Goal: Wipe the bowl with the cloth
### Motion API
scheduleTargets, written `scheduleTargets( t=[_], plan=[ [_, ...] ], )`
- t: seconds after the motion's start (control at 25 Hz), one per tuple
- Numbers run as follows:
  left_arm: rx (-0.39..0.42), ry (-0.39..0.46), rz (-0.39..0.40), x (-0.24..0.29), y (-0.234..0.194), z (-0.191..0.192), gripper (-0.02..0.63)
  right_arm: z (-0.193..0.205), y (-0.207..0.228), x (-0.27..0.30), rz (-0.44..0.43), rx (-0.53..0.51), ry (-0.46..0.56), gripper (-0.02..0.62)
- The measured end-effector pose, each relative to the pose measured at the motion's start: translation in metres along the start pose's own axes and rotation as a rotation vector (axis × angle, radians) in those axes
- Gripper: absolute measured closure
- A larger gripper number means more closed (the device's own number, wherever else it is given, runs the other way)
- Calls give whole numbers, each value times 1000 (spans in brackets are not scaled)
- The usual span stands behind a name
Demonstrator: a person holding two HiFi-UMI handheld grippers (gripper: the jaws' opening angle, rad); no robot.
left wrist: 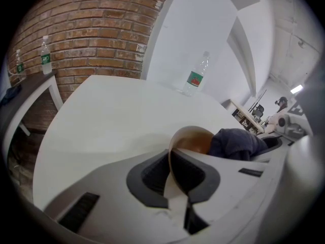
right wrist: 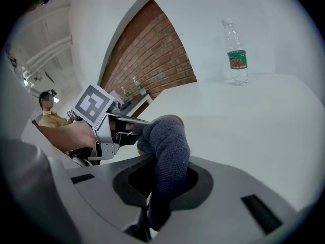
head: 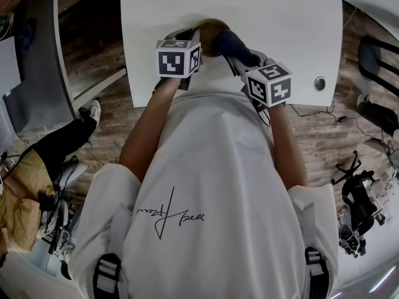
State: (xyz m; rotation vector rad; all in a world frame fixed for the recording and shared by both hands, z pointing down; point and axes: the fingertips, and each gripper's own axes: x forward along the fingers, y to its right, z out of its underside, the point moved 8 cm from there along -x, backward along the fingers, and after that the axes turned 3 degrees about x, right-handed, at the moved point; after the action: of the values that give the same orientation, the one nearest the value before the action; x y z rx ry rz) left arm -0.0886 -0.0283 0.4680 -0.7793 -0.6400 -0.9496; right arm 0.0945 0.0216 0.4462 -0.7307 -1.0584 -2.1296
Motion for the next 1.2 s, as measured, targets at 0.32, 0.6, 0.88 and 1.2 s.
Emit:
scheduleTargets(
  t=[0.32,0.6,0.88,1.2],
  plan=[
    [4,-3,4,0,-1,0,597,-2,3,0,7,-4,-2,560],
    [10,-4,8,0,-1,-1,597,-4,4,0,8,-9,-5,560],
    [14,-7,11,0,-2,-1,597,-7,6,2,12,-25,-9,560],
    [19,-10,14,-1,-3,-2,597,-11,7,2,16,-33,-12,560]
  ],
)
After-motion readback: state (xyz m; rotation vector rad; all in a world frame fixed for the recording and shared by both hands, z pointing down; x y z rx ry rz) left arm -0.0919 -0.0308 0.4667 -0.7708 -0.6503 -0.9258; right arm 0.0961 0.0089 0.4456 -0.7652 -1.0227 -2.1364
